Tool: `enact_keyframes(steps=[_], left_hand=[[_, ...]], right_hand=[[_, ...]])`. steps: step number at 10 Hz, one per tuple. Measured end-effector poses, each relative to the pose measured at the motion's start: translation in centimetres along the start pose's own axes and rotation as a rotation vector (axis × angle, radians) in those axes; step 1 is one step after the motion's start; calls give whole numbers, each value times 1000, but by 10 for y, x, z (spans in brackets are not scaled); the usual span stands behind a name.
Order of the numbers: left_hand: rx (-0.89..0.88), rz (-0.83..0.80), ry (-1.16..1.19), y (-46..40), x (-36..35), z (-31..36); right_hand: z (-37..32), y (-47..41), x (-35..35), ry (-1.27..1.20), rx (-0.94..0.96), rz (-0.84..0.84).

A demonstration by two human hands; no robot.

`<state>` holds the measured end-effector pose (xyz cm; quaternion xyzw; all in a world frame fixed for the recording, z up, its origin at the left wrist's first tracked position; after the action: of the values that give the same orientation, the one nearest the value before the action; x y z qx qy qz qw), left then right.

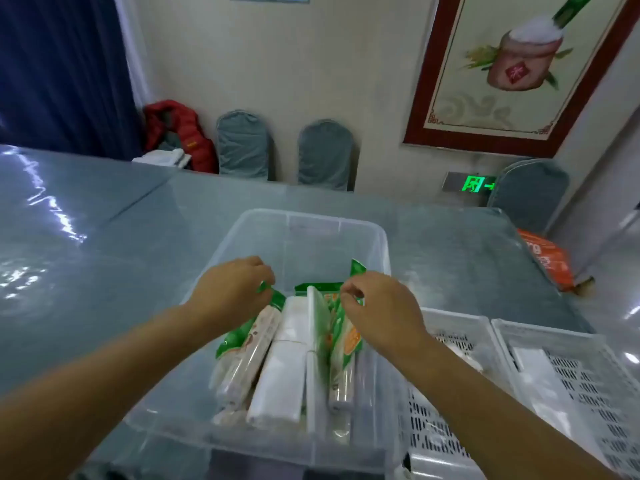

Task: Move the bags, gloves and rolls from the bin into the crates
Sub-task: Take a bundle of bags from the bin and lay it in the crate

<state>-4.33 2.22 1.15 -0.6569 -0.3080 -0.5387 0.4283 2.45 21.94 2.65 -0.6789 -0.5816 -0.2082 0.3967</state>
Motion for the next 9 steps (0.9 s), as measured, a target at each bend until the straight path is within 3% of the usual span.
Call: enact_keyframes(steps=[2, 4, 5, 7, 8, 9], left_hand=[[-45, -29, -84, -10, -13, -33], [-109, -85, -76, -31, -28, -58], [-129, -123, -47, -31, -47, -65], [-218, -89, -31, -30, -68, -67], [-233, -78, -11, -31, -69, -68], [-230, -68, -13, -32, -69, -68]], right_hand=[[-13, -31, -72, 40, -56, -233], [23, -45, -146, 243, -321, -509], [39, -30, -169, 256, -405, -557], [50, -25, -183, 346, -413, -494], [49, -31, -180, 438, -327, -494], [41, -46, -165, 399, -309, -394]])
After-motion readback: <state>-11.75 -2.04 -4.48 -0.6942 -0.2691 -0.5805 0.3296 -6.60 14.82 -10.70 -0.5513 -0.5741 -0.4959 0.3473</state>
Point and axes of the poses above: each hand's wrist, its own y-axis away from the middle knuckle, its own x-axis out of the back of the hand, z = x × y, the point moved 5 cm from there along -y, towards the middle knuckle, and after that the axes turned 12 degrees about -y, right-handed, at the moved point
